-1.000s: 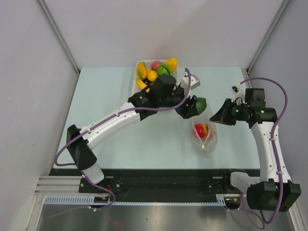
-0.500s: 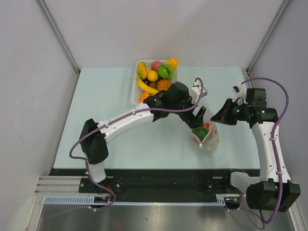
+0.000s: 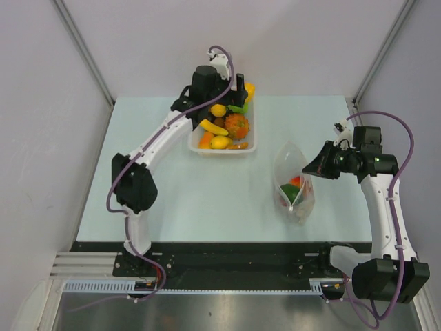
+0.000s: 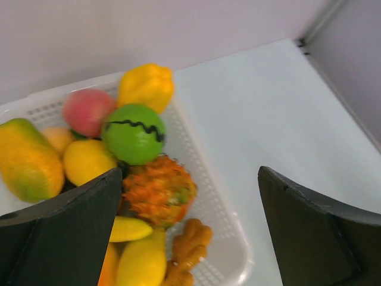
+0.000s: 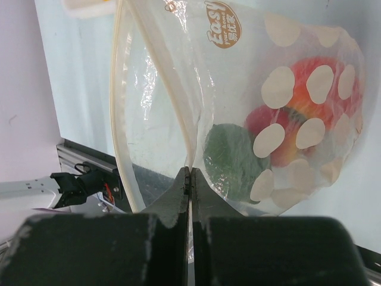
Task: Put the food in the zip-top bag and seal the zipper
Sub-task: Pick up the fake fruit from the bin.
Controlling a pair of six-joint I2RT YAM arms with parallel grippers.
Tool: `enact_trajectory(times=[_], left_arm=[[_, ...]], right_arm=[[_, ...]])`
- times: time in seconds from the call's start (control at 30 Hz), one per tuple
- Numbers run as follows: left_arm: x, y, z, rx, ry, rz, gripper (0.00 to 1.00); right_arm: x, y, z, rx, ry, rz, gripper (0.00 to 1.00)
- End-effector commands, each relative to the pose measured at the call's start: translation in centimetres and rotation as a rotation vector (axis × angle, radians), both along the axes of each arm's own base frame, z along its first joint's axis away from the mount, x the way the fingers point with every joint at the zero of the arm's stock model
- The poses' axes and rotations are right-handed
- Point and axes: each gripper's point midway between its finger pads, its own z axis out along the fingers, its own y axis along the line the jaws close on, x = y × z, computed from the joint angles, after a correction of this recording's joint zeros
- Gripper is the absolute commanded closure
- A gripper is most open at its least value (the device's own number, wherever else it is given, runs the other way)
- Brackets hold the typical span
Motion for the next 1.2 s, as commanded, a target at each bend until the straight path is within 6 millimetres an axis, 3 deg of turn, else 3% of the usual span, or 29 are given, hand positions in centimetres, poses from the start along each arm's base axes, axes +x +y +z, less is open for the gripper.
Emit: enact_trajectory(times=[0.0, 0.13, 0.27, 0.67, 0.9, 1.03, 1.17], left_arm=[[4.6, 1.3, -1.2, 0.043, -0.071, 0.159, 0.00], [7.4, 2.4, -3.0, 0.081, -0.107, 0.190, 0.00], [8.8, 2.0, -5.3, 0.099, -0.101, 0.176, 0.01], [11.9, 0.4, -10.7, 0.172, -0.113, 0.146, 0.01], [12.7, 1.5, -13.3, 0.233, -0.091, 0.197, 0.00], [12.8, 2.1, -13.9, 0.265, -0.080, 0.213, 0.00], [12.1, 1.8, -12.0, 0.249, -0.075, 0.191, 0.10]], right_arm=[[0.4, -0.4, 0.8, -0.021, -0.042, 0.005, 1.00], [0.5, -0.4, 0.5, -0.018, -0.027, 0.003, 1.00], [0.5, -0.4, 0.5, -0.019, -0.024, 0.000, 1.00], [0.2, -0.5, 0.6, -0.027, -0.018, 0.002, 1.00], [0.2, -0.6, 0.6, -0.036, -0.020, 0.003, 1.00], [0.3, -0.6, 0.5, -0.033, -0.015, 0.001, 1.00], [0.2, -0.6, 0.6, -0.033, -0.019, 0.003, 1.00]])
